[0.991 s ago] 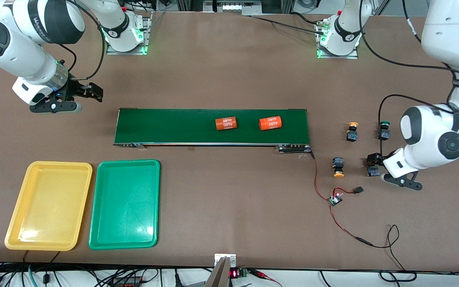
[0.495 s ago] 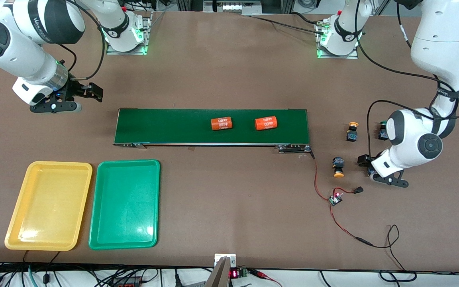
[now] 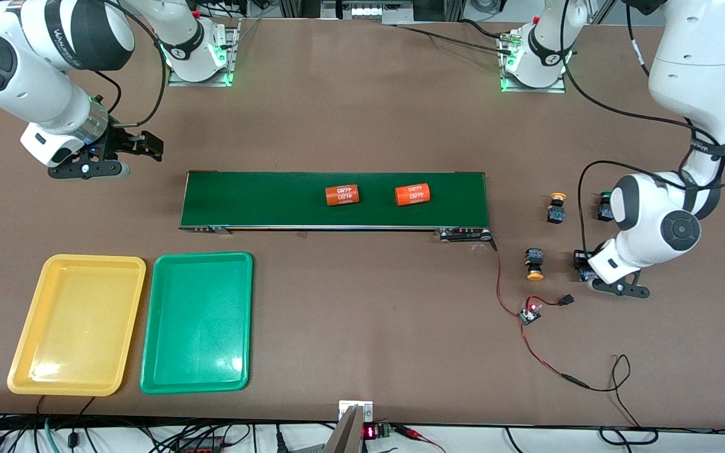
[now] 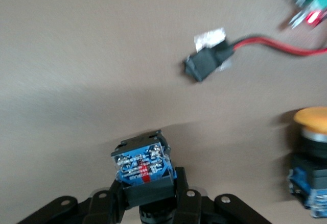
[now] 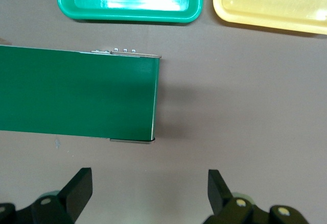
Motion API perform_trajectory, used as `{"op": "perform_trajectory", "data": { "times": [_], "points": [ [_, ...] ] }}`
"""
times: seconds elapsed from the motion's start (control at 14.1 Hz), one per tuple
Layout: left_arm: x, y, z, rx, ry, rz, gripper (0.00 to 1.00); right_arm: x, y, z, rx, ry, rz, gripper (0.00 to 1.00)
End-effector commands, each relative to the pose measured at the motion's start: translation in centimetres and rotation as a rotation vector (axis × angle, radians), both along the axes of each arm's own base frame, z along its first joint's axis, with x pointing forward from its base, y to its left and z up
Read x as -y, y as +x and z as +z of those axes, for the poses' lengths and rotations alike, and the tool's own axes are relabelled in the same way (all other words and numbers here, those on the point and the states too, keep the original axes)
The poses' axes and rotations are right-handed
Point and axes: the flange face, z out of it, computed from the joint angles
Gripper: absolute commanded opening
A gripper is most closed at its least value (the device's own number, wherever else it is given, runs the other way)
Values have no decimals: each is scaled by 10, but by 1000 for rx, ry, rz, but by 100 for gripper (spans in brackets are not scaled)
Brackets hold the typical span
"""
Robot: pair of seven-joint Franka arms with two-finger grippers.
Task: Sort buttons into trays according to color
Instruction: 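Reach the left gripper to a green-cap button and grasp it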
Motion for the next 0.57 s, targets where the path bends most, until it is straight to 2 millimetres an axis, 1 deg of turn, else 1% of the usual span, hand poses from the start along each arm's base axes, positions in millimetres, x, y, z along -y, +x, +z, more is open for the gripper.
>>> {"op": "perform_trajectory", "data": {
  "times": [0.0, 0.14, 0.21, 0.28, 0.35, 0.42, 0.5],
  "points": [
    [21, -5, 73, -51, -18, -10, 17, 1, 2, 2, -4, 5, 9, 100],
    [52, -17, 93, -142, -43, -26, 17, 1, 3, 1, -4, 5, 9, 100],
    [81, -26, 99, -196, -55, -45, 17, 1, 3, 2, -4, 5, 9, 100],
    [108, -32, 98, -222, -65, -54, 17, 1, 3, 2, -4, 5, 9, 100],
    [137, -38, 99, -231, -71, -46, 17, 1, 3, 2, -4, 5, 9, 100],
    [167, -49, 98, -237, -73, -23, 17, 1, 3, 2, -4, 5, 9, 100],
    [191, -57, 102, -232, -76, -5, 17, 1, 3, 2, -4, 5, 9, 100]
  ]
}}
